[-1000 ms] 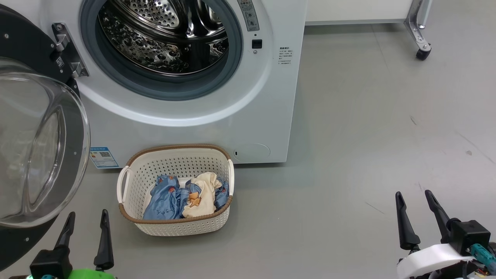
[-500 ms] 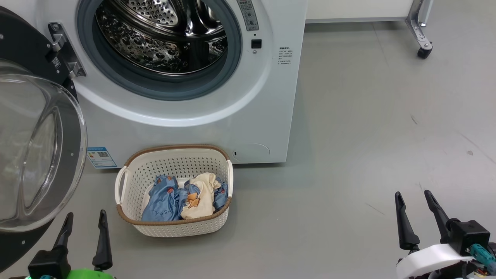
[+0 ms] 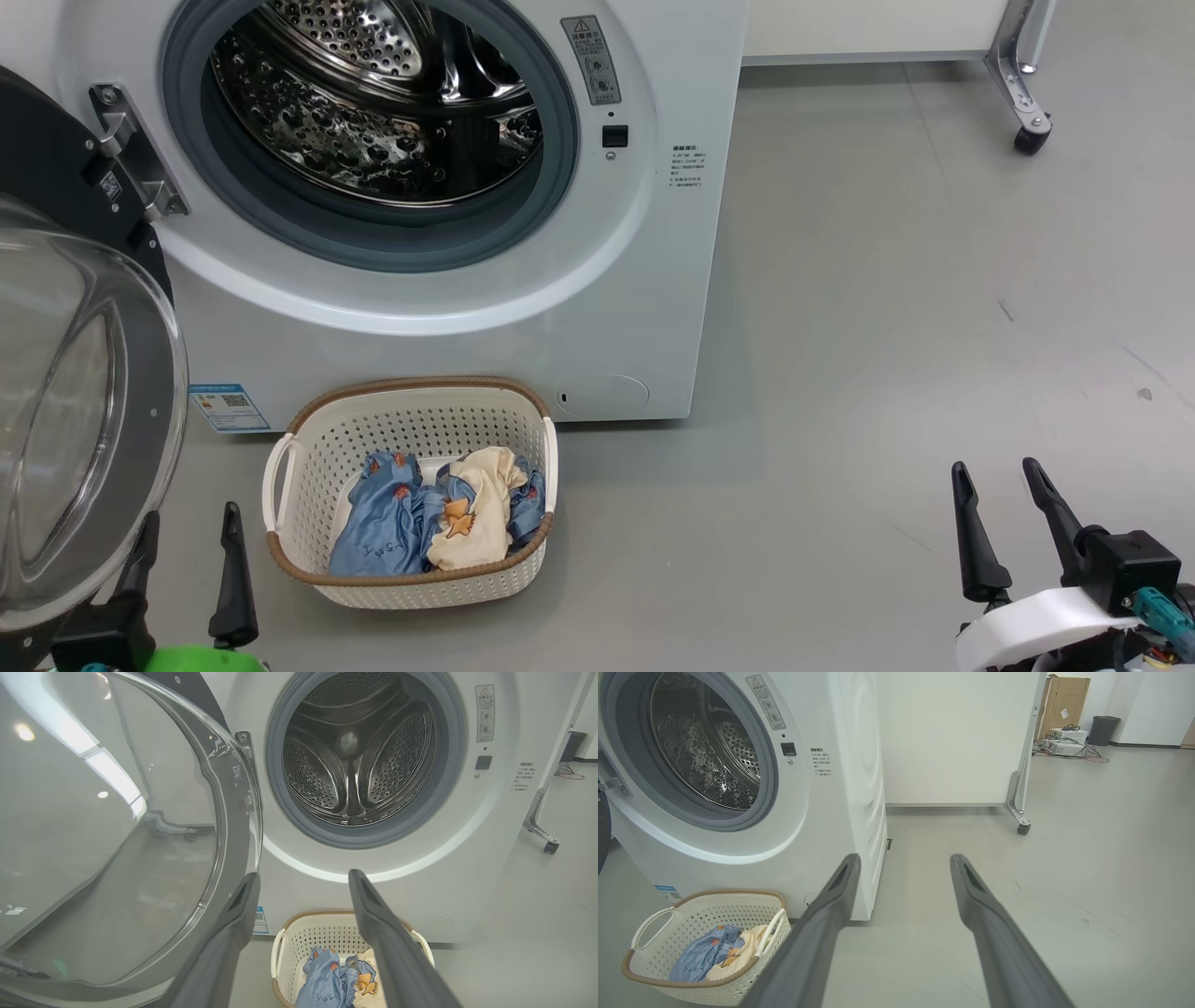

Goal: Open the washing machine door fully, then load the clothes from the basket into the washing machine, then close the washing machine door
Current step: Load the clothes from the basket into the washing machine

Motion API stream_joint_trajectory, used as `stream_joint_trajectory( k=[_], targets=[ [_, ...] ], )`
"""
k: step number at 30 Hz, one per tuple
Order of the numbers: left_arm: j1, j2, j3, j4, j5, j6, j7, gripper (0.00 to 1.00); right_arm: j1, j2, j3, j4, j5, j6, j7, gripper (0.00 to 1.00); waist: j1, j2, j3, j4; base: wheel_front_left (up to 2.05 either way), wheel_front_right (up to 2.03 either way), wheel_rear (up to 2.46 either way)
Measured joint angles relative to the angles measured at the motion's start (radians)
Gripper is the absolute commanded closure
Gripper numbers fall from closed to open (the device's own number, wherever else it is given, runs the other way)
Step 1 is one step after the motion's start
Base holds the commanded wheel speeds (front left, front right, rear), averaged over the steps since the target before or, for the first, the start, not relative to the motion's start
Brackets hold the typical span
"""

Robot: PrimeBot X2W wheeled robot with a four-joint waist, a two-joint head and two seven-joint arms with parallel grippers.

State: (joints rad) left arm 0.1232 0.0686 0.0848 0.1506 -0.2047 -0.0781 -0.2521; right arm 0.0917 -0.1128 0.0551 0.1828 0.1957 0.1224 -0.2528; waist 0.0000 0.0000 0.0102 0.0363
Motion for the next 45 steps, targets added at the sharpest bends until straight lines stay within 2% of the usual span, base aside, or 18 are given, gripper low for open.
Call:
stream_joint_trajectory(
  k=[19, 45],
  targets=[
    [0.0, -0.014, 0.014, -0.002, 0.002, 0.008, 0.0, 0.0, 0.0, -0.001, 0.001, 0.002, 0.0, 0.0, 0.0, 0.0, 0.0, 0.0, 0.0, 0.0, 0.78, -0.78, 0.0],
    [0.001, -0.017, -0.007, -0.005, 0.002, -0.006, 0.0, 0.0, 0.001, -0.001, 0.003, 0.017, 0.0, 0.0, 0.0, 0.0, 0.0, 0.0, 0.027, -0.003, 0.07, -0.07, 0.0]
  ],
)
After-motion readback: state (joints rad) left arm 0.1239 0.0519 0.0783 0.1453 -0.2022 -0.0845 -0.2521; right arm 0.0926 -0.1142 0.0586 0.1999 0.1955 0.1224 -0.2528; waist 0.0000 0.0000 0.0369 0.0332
